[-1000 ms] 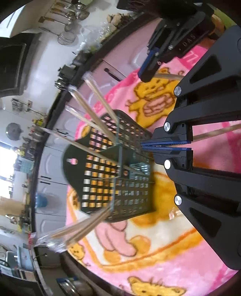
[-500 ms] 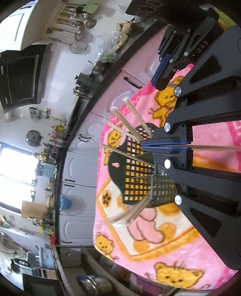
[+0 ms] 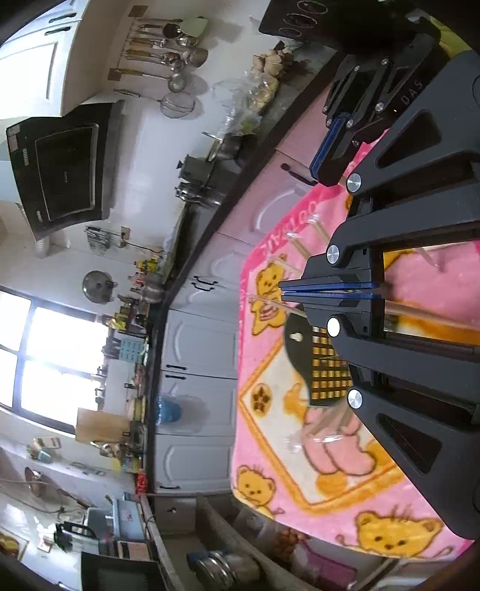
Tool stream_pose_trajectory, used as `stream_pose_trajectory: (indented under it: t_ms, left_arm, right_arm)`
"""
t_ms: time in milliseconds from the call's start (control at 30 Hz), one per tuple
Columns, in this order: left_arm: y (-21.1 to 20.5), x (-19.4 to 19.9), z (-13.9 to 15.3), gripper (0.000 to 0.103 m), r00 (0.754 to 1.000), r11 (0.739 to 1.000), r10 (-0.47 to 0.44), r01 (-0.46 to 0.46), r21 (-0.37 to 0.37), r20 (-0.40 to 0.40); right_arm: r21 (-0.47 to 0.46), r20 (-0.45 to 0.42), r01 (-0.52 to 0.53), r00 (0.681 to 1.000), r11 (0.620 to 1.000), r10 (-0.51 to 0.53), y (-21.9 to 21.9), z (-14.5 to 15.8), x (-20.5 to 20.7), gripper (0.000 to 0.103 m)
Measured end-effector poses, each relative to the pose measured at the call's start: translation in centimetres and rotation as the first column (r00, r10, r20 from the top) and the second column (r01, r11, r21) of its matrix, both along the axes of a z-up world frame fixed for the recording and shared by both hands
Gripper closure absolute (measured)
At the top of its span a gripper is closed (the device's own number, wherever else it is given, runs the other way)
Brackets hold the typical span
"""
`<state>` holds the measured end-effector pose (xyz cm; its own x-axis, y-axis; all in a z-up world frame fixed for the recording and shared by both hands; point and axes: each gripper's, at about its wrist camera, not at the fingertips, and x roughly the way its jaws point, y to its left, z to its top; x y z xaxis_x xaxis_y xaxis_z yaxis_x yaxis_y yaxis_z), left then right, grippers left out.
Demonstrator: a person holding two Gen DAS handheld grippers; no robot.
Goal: Organize utensils
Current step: 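Carry the chopstick over the caddy and lower it into a slot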
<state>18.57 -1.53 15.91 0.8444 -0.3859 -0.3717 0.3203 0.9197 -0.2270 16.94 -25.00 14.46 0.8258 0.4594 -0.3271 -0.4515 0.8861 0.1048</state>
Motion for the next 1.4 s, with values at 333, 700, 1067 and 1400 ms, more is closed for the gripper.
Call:
stream_pose_trajectory:
  t_ms: [333,700,1067,1400]
  left_arm:
    - [-0.6,1.5,2.8,0.103,0.998,1.000,0.009,-0.009,-0.003,0.064]
    - [-1.1,4.0,5.6,0.103,0.993,0.999,0.035,-0.032,-0.032,0.115]
    - [-1.3,7.0,7.4,0.103,0.986,0.998,0.068,-0.065,-0.025,0.153]
    - [-0.9,9.7,6.1,0.103,0.985,0.996,0.088,-0.083,-0.041,0.147]
  right_arm:
    - [0.030,0.048,0.000,0.999,1.000,-0.001,-0.1,2.4,1.3,0.094]
    - [0.069,0.124,-0.005,0.992,0.998,-0.004,0.3,5.5,3.2,0.094]
    - [0.084,0.172,0.015,0.985,0.996,-0.030,0.6,7.5,6.3,0.094]
    - [0.100,0.150,0.054,0.986,0.993,-0.069,0.1,6.3,10.0,0.094]
